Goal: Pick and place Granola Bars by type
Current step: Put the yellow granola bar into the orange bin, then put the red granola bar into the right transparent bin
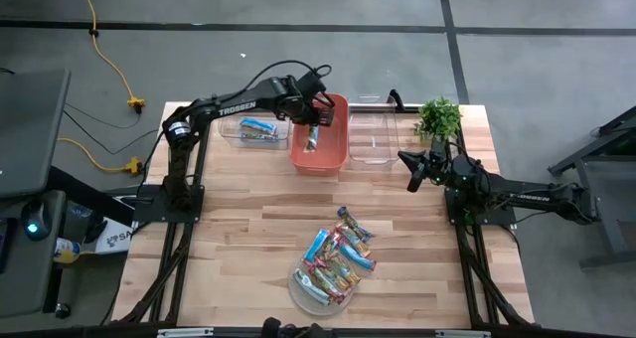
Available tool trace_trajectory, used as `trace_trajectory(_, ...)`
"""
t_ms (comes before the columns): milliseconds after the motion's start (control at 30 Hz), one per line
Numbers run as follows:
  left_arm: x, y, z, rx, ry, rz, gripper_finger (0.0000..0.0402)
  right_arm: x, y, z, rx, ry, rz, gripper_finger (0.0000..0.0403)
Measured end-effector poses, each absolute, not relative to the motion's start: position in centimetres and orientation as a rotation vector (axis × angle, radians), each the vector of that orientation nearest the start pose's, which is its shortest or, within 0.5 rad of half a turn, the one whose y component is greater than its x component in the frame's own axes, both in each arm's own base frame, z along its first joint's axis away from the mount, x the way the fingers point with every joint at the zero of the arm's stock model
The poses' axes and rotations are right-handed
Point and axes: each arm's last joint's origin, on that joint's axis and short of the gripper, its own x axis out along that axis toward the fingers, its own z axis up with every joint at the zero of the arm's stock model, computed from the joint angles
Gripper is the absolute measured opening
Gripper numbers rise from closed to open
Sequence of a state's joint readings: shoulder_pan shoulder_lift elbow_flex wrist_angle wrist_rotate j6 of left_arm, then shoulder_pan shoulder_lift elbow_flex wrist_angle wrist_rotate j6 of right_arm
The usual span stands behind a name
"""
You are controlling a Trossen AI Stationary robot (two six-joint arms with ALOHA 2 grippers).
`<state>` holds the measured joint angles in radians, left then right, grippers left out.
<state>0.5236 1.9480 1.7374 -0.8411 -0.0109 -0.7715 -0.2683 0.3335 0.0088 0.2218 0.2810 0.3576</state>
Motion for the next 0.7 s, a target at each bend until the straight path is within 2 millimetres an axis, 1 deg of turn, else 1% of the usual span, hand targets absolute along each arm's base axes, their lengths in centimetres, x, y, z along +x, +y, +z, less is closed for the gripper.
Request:
trace_trajectory(167,36.16,20.83,27.24,-0.946,0.816,0.838,0.0091,11.06,-3.87,15.87,0.348,0.005,-0.561,0.0000)
trace_trajectory(233,36.17,20.80,27.24,-0.937,0.825,0.819,0.0098,11.06,-3.87,15.88,0.348,0.005,-0.562,0.0000)
trace_trajectory(333,36.19,20.78,27.24,-0.930,0.830,0.809,0.0122,11.06,-3.87,15.88,0.348,0.005,-0.562,0.0000)
trace_trajectory(533,36.16,20.71,27.21,-0.932,0.842,0.792,0.0187,11.06,-3.88,15.89,0.348,0.004,-0.562,0.0000)
trace_trajectory(600,36.21,20.69,27.23,-0.927,0.846,0.768,0.0198,11.06,-3.87,15.89,0.348,0.005,-0.561,0.0000)
trace_trajectory(700,36.18,20.55,27.61,-0.899,0.853,0.701,0.0199,11.06,-3.87,15.87,0.348,0.005,-0.561,0.0000)
